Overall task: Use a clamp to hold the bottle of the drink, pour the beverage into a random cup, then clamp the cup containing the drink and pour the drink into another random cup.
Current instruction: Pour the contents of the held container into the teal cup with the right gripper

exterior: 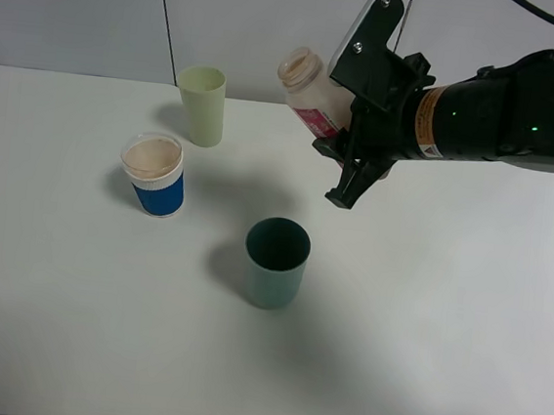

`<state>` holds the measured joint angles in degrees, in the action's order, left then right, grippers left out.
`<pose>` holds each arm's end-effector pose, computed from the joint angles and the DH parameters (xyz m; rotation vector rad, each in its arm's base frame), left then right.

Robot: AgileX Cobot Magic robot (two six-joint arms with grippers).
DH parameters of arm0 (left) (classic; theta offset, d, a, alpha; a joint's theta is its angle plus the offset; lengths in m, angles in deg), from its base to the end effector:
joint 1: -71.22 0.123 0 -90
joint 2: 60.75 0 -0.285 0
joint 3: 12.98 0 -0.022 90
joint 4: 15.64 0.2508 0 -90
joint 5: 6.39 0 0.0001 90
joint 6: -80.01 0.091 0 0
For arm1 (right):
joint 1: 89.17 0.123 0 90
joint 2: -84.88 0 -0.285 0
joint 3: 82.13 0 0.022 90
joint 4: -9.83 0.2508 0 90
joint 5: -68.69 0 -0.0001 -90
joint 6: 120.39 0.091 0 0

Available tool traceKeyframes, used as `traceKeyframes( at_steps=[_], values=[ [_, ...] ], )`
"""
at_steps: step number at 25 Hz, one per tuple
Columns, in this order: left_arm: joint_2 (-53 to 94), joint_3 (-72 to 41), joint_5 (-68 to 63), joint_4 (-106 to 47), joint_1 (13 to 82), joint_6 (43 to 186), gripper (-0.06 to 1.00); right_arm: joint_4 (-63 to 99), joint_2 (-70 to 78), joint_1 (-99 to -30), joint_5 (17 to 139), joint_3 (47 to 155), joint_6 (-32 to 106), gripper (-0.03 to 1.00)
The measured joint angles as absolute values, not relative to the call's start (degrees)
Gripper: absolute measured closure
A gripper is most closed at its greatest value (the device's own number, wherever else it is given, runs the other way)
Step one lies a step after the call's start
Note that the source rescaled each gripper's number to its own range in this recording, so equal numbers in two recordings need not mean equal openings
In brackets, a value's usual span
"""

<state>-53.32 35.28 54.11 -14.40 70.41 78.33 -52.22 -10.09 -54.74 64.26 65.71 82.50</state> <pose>-0.0062 0.0018 0.2792 -0.0165 2.0276 -0.0016 0.2541 0.1816 0.2209 -1.3361 1.7239 0.0283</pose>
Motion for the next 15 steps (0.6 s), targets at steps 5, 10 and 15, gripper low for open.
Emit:
traceKeyframes(
  at_steps=[5,10,15],
  values=[
    [-53.32,35.28,54.11,-14.40,70.41,78.33,0.17,-55.61,-6.60,-54.74,64.40,61.18,84.28,0.93],
    [-53.32,35.28,54.11,-14.40,70.41,78.33,0.17,-56.11,-3.15,-54.74,65.37,57.26,84.31,0.93],
    [-53.32,35.28,54.11,-14.40,70.41,78.33,0.17,-58.67,-2.44,-54.74,66.53,56.24,84.35,0.93]
  ],
)
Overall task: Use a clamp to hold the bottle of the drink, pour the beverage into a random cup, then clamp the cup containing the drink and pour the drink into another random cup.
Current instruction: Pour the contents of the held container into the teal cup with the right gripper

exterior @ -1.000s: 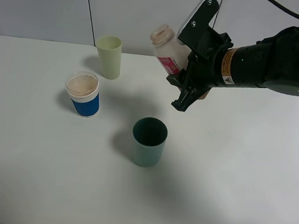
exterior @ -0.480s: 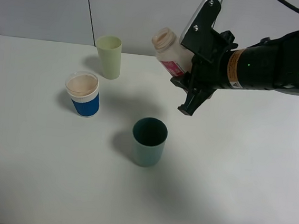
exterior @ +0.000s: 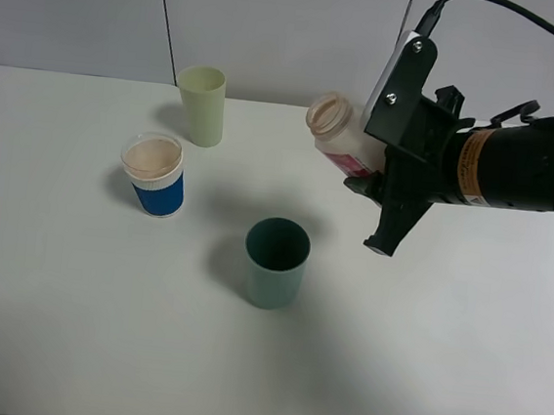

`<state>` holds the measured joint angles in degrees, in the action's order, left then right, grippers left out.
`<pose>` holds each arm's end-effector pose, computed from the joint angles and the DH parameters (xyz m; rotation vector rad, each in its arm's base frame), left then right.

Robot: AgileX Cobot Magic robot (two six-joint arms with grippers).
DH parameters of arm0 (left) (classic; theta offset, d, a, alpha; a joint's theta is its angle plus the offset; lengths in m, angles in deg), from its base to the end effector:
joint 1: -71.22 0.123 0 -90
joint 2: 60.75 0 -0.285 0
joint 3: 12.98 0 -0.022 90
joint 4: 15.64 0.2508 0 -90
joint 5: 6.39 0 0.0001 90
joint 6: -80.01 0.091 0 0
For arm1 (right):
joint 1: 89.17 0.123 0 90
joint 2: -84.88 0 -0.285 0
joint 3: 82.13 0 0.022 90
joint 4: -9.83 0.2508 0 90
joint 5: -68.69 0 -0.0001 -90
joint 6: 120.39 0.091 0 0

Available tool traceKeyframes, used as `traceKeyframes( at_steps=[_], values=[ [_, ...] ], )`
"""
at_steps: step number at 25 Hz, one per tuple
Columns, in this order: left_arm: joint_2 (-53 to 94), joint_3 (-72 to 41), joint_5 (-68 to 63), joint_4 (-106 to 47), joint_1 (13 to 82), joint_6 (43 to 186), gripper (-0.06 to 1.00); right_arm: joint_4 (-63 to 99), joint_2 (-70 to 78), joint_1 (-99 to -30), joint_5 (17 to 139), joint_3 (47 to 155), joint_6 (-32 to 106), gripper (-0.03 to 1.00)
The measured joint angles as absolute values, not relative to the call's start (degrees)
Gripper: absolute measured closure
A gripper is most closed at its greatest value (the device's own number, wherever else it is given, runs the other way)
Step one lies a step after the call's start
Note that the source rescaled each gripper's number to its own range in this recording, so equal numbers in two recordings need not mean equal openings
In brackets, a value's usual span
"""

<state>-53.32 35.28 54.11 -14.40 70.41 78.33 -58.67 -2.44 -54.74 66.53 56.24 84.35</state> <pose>-0.0062 0.0018 0.2792 -0.0165 2.0276 -0.0016 0.2185 0.1535 0.2109 -1.4251 1.7240 -0.0492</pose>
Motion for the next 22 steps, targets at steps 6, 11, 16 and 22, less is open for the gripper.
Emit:
traceKeyframes(
  at_steps=[6,11,16,22],
  values=[
    [-53.32,35.28,54.11,-14.40,70.41,78.33,0.17,-63.22,-2.39,-54.74,67.26,56.19,84.76,0.93],
    [-53.32,35.28,54.11,-14.40,70.41,78.33,0.17,-67.15,-2.39,-54.74,69.70,56.19,84.76,0.93],
    [-53.32,35.28,54.11,-14.40,70.41,78.33,0.17,-68.73,-2.39,-54.74,69.82,56.19,84.76,0.93],
    [-53.32,35.28,54.11,-14.40,70.41,78.33,0.17,-70.42,-2.09,-53.30,69.95,56.19,83.20,0.93]
  ],
)
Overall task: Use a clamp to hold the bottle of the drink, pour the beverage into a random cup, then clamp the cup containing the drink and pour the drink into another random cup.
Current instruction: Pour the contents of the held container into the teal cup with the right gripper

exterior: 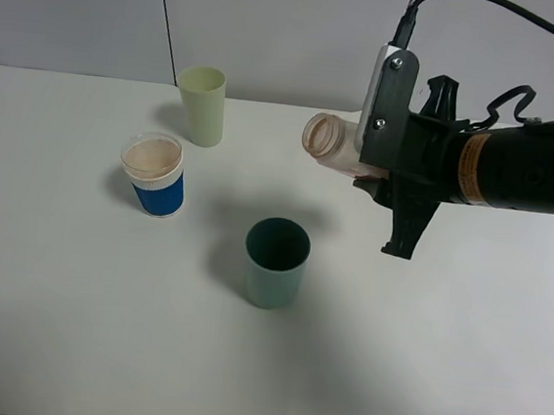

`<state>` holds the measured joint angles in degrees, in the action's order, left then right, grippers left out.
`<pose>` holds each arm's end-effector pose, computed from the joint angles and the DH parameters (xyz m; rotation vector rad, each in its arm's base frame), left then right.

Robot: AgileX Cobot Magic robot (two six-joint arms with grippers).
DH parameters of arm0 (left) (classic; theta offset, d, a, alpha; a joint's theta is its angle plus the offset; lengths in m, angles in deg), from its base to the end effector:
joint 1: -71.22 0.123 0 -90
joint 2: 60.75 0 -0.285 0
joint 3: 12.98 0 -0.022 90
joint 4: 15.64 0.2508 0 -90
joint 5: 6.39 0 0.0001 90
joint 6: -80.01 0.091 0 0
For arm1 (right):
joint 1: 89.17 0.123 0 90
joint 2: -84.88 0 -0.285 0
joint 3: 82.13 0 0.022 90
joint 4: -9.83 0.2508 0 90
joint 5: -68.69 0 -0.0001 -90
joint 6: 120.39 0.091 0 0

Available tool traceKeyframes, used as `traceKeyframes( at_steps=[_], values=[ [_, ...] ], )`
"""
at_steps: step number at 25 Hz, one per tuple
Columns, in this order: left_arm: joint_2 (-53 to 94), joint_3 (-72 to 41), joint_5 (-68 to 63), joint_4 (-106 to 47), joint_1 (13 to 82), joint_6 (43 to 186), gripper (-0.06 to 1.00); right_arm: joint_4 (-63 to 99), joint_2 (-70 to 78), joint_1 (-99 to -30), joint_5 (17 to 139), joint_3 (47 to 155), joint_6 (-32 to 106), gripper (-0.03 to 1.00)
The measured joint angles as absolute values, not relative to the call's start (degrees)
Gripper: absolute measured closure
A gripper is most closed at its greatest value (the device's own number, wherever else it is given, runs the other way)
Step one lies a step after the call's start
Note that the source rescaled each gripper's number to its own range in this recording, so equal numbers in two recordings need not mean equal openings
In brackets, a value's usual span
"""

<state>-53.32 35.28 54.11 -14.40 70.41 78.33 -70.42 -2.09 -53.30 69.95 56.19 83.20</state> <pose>-0.0062 0.0018 0.2792 -0.0165 2.0276 -0.0016 0.2163 0.1538 0.2110 -1.6234 1.5696 -0.2190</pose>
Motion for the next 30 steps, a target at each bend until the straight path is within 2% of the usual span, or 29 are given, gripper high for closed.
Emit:
traceKeyframes(
  at_steps=[17,30],
  values=[
    [-53.32,35.28,54.11,-14.40,70.41,78.33,0.17,-65.77,-2.13,-52.33,73.73,56.19,74.89,0.93],
    [-53.32,35.28,54.11,-14.40,70.41,78.33,0.17,-57.56,-2.08,-48.98,74.45,54.43,66.02,0.93]
  ],
)
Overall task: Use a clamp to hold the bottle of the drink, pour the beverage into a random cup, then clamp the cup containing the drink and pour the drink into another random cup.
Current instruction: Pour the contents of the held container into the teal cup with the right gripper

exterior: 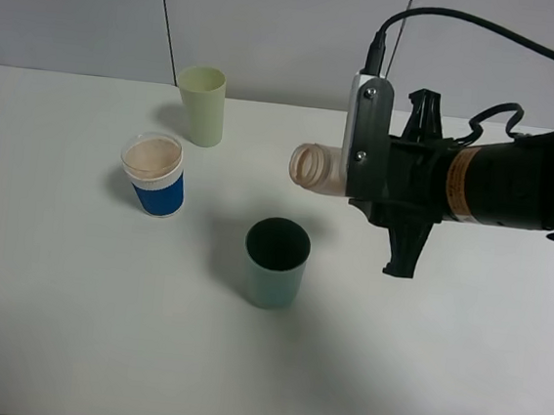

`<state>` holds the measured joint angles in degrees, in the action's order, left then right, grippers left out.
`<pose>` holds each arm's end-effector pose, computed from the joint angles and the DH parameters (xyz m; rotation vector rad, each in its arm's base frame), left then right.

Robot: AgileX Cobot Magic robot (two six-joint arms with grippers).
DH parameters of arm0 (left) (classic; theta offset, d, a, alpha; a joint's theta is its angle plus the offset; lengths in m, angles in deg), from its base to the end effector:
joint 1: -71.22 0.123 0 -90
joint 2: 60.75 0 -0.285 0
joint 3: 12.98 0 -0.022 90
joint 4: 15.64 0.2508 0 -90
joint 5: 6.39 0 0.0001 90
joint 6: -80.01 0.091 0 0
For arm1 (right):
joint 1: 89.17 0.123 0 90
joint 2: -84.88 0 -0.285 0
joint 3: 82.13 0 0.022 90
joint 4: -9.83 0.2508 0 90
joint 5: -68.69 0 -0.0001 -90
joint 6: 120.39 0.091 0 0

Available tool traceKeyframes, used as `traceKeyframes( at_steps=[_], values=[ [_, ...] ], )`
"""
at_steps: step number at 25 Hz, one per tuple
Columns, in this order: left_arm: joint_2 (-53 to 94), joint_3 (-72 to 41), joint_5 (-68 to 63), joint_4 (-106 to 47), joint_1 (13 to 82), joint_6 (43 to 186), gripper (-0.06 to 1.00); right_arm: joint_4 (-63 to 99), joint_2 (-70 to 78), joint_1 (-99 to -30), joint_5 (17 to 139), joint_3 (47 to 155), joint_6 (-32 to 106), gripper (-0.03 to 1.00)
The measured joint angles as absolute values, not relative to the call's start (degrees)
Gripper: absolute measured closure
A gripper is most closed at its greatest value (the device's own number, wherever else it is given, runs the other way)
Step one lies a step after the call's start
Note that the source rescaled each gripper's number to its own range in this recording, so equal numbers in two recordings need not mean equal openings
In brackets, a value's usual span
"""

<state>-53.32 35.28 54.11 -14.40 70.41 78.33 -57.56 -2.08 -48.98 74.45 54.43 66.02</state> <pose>-0.0062 0.0018 0.2792 -0.0165 2.0276 -0.0016 0.2017 0.1592 0.2004 -1.7670 1.5163 -0.2897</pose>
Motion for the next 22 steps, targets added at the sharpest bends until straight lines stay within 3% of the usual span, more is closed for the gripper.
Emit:
traceKeyframes(
  at_steps=[22],
  values=[
    [-53.32,35.28,54.11,-14.40,70.41,78.33,0.17,-54.31,-2.08,-48.98,76.59,51.80,54.99,0.93]
  ],
)
